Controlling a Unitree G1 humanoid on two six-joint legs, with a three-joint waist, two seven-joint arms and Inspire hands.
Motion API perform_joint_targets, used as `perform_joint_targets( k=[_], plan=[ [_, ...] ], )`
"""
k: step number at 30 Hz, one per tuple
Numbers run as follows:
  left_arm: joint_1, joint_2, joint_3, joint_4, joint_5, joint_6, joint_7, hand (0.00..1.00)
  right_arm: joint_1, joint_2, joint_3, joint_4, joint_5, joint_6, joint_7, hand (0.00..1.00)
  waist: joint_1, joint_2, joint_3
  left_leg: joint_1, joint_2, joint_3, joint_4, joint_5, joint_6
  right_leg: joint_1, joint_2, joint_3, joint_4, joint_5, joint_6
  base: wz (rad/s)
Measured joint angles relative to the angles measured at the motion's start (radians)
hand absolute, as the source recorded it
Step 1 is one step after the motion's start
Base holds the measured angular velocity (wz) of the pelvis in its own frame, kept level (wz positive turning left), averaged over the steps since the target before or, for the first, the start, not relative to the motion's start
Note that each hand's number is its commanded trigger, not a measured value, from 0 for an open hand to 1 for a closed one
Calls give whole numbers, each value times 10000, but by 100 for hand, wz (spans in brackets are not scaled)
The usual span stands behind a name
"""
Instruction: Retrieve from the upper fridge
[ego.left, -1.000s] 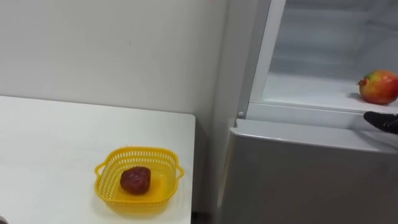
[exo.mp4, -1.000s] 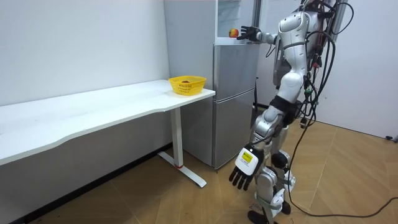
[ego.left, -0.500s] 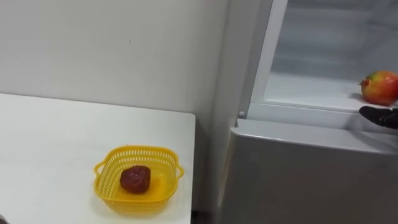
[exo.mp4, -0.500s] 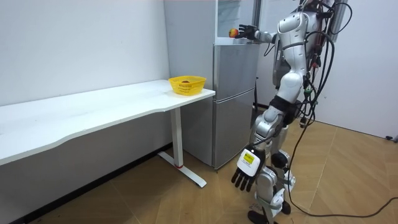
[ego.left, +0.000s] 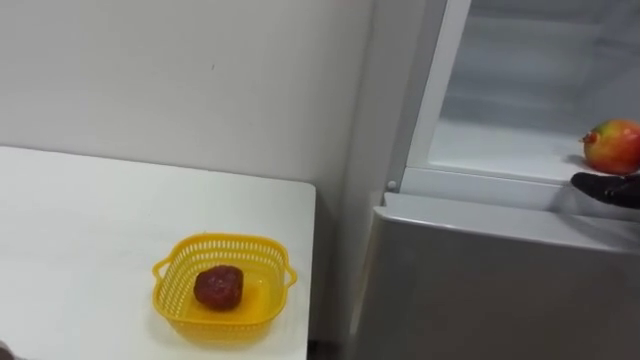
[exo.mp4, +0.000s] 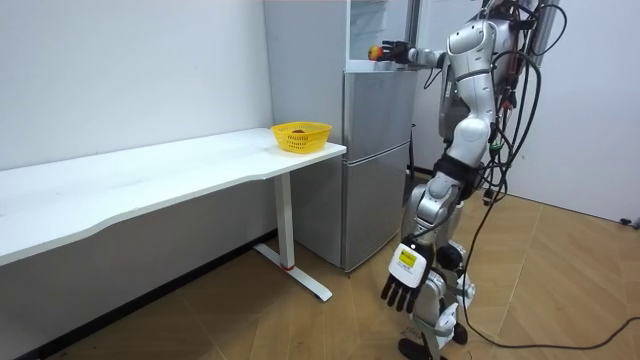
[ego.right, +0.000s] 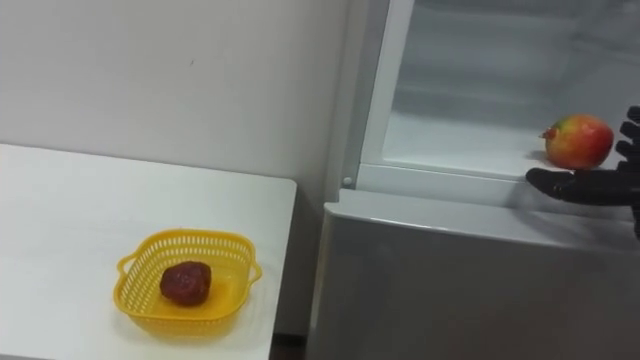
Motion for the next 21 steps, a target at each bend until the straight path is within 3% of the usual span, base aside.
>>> perform_joint_targets(
  k=[7,21],
  plan=[
    [3,0,10,-4,9,191,21,0,-283,-1,4,309,1005,175,-76,0,3,6,-8,-157,-6,-31,6,8,-13,-119,5,-4,12,2,-4,0],
    [-1,-2,-3,-22,-5,225,234,0,-583,-2,5,697,1014,112,-137,0,-3,15,23,-281,8,-68,147,15,-26,-205,-12,-237,5,13,-23,0]
  ],
)
